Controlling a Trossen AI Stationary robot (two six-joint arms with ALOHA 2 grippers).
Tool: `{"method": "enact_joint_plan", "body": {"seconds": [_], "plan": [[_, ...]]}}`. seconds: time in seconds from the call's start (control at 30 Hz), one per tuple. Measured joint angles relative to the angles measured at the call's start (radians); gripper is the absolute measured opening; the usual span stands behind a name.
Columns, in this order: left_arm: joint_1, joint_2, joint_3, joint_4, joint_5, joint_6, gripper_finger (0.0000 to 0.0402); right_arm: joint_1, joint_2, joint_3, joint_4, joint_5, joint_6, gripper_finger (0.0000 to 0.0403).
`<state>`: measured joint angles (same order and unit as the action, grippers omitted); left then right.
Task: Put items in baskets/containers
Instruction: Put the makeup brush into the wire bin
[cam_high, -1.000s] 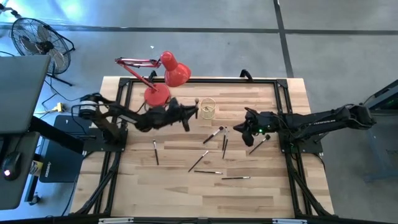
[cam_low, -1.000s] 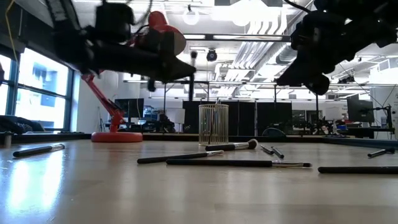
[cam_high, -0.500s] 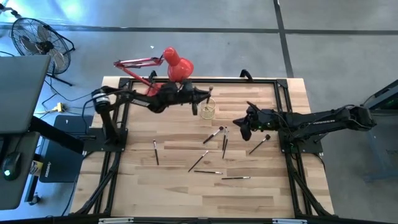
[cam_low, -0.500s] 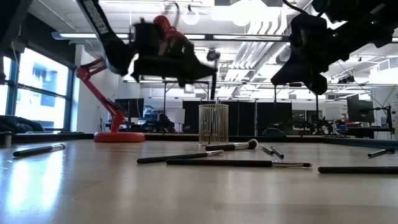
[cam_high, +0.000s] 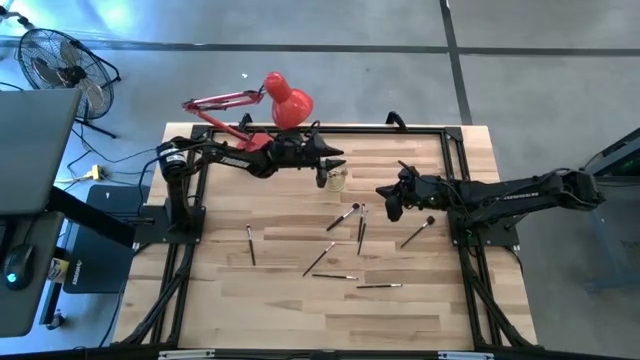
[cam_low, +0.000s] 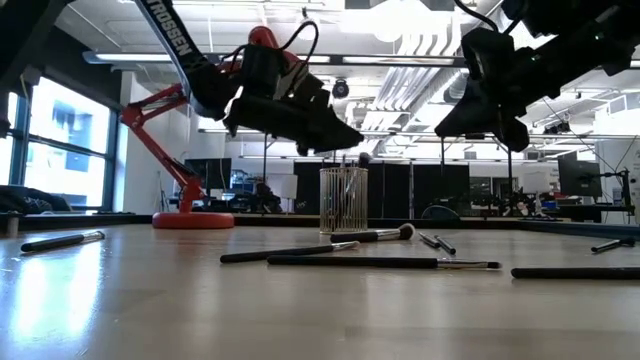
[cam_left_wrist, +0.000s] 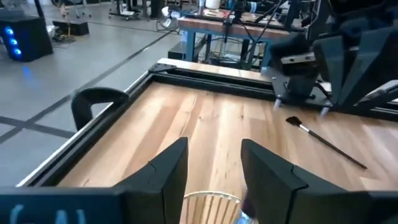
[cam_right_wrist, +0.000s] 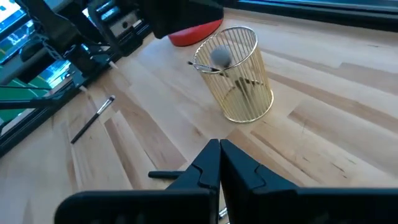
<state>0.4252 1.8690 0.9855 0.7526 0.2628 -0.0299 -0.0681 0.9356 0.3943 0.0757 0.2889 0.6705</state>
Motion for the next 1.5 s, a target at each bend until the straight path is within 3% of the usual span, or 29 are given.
{"method": "enact_joint_plan", "body": {"seconds": [0.23, 0.5, 0.63, 0.8, 0.97, 1.27, 1.5], "plan": [[-0.013, 0.000, 0.064, 0.007, 0.096, -0.093, 0.0138, 0.000, 0.000, 0.000, -0.008, -0.009, -0.025, 0.0002], [-0.158, -0.001, 0.183, -0.101, 0.001, -0.105, 0.0062, 0.001, 0.000, 0.000, -0.027, -0.123, -0.068, 0.0002], [-0.245, -0.001, 0.286, -0.344, -0.093, -0.106, 0.0008, 0.000, 0.000, 0.000, -0.061, -0.177, -0.069, 0.0002], [-0.333, -0.001, 0.458, -0.805, -0.233, -0.184, 0.0017, 0.001, 0.000, 0.000, -0.107, -0.198, -0.088, 0.0004], [-0.388, -0.002, 0.593, -1.158, -0.295, -0.328, 0.0002, 0.000, 0.000, 0.000, -0.118, -0.199, -0.126, 0.0001], [-0.524, -0.002, 0.603, -1.548, -0.446, -0.601, 0.0001, 0.000, 0.000, 0.000, -0.117, -0.186, -0.130, 0.0006], [-0.610, -0.070, 0.441, -1.493, -0.480, -0.654, 0.0000, 0.003, 0.000, 0.000, -0.116, -0.194, -0.045, 0.0001]]}}
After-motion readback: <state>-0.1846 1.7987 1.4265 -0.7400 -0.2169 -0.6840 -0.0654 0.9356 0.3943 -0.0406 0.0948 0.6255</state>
